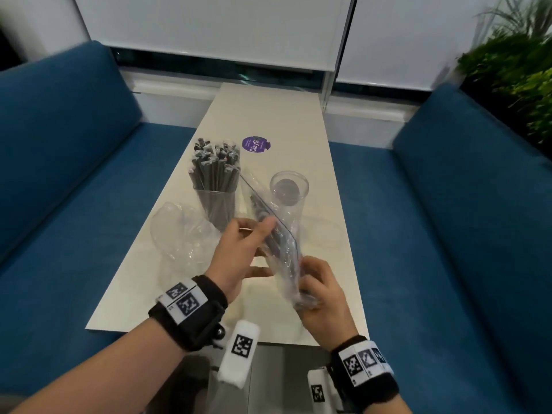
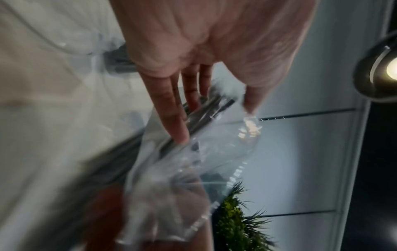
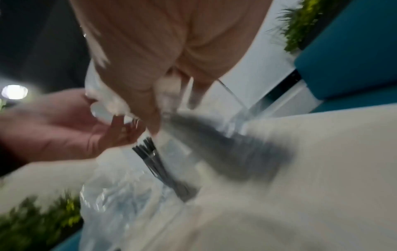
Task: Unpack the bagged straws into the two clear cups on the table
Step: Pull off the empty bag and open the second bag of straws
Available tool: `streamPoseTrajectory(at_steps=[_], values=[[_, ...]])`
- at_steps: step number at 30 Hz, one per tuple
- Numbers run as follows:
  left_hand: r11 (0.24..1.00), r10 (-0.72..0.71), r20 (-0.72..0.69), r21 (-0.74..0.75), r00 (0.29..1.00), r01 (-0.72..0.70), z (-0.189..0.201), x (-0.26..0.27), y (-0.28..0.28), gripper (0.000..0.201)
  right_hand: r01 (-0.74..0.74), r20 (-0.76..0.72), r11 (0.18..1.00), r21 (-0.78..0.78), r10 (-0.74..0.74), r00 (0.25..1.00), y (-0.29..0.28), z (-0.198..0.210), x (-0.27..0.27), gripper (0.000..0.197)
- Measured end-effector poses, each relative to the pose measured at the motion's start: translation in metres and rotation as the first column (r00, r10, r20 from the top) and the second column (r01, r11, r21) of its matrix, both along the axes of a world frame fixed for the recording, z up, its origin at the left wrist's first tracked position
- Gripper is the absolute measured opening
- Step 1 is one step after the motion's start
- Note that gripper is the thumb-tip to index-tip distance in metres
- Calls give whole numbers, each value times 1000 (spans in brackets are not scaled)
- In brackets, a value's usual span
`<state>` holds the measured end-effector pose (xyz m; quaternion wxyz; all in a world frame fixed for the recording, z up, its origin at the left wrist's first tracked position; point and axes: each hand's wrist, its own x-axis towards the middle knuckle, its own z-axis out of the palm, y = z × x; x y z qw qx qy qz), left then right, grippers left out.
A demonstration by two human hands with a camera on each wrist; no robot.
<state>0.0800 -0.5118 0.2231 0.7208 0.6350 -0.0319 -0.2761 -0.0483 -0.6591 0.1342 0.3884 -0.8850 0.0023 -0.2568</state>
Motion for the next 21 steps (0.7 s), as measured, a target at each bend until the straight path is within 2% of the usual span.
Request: streamPoseTrajectory(at_steps=[2,3,4,5,7,9,10,12,14,16,18,19,21], values=[[1000,-1,97,26,995,-1,-3,4,-1,30,-132,-229,991,5,129,965,-2,-4,-8,35],[999,-10,144,49,990,3,-6,5,2,24,-138,-307,990,26,139,942,-5,-1,-14,35],[997,-19,186,82,982,4,-8,6,5,24,-86,-323,995,54,99,941,-9,5,-18,36],[993,-28,225,121,974,0,-8,7,9,26,16,-285,995,97,12,958,-12,15,-22,36],[988,-48,269,152,962,7,-6,7,15,28,217,-155,946,240,-184,971,-14,44,-23,33],[988,-80,297,149,952,37,-1,3,16,27,239,-132,911,337,-205,970,-11,75,-14,37],[987,-97,313,155,945,50,2,0,16,30,206,-173,921,331,-155,973,-10,88,-6,38],[985,-132,308,150,942,89,6,-6,13,37,135,-316,971,200,-66,946,-6,103,9,23],[983,-153,297,140,943,115,8,-11,10,37,135,-361,990,39,-112,926,-5,107,16,6],[978,-125,410,206,903,42,9,-14,9,38,248,-287,969,12,-235,929,-8,105,14,7],[974,-82,529,223,844,-45,11,-16,10,34,339,-201,935,102,-315,928,-8,105,7,7],[983,-85,533,184,842,-17,15,-19,10,30,356,-164,924,137,-334,928,-7,105,4,7],[988,-151,442,93,884,122,23,-27,8,29,355,-106,928,112,-344,933,-1,107,3,5]])
